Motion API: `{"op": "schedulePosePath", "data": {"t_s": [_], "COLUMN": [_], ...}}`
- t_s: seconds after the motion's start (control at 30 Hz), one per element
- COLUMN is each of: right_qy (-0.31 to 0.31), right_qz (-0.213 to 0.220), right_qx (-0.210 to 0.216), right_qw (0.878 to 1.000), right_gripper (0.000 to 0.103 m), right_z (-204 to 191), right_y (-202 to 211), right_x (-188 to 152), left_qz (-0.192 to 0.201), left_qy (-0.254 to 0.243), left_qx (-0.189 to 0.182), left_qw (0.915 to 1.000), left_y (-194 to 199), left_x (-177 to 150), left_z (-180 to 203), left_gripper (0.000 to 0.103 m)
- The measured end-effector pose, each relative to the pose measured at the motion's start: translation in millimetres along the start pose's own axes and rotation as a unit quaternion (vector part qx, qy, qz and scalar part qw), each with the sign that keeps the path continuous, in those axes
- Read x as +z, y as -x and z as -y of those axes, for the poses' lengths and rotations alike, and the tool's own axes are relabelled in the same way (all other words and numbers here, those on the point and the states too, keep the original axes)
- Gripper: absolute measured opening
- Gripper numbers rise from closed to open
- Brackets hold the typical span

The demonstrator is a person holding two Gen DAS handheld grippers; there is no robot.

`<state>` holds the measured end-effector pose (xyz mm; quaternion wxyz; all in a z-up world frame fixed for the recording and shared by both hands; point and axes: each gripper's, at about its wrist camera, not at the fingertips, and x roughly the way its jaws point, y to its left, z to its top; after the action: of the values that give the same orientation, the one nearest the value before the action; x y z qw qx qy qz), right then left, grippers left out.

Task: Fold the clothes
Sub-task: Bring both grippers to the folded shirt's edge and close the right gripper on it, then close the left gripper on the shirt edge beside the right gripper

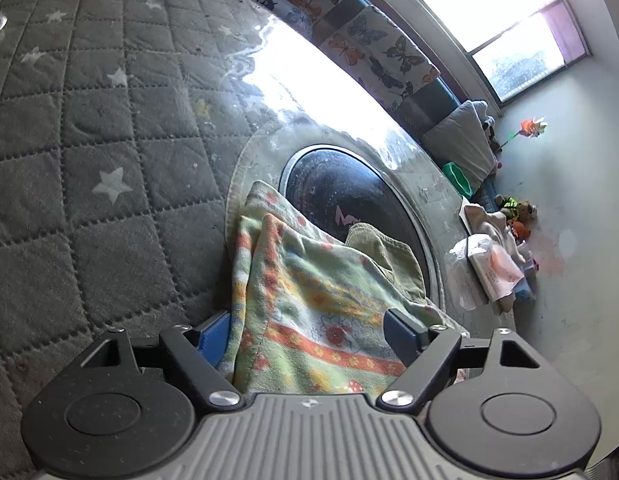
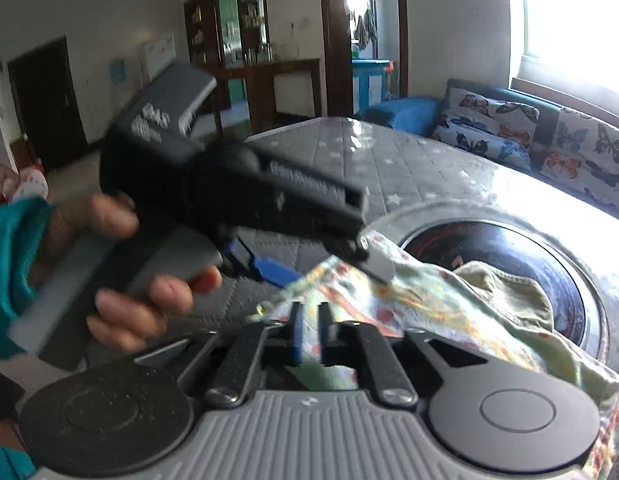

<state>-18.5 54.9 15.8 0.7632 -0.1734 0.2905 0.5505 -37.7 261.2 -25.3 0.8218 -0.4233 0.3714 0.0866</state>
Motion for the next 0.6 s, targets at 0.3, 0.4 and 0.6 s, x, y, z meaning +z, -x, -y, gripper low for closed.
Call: {"op": "schedulePosePath", "data": {"t_s": [0.3,0.4,0.6], "right_qy": [0.107,0.141,0.102], "right_qz": [-0.033,-0.043,-0.022], "right_qx": [-0.01,-0.037,-0.031], "right_qw": [0.994,0.988,0.994], "right_gripper": [0.053,0.051,0.023], "right_z": [-41.1,-54.1,-44.3], "right_y": [-38.8,-53.6,-42.5], "right_x": [-10.0,-14.6,-11.8], "left_qz": [-0.01,-0.013,-0.017], "left_qy": [0.0,0.004,0.019], "left_qx": [0.002,-0.002,-0.01], "left_qw": [1.0,0.9999,0.9996], "left_y": [0.2,0.5,2.4], "left_x": [5.1,6.5,7.9], "left_z": [-2.6,-4.4,-9.5], "left_gripper": [0.082,0.082,0.087]}}
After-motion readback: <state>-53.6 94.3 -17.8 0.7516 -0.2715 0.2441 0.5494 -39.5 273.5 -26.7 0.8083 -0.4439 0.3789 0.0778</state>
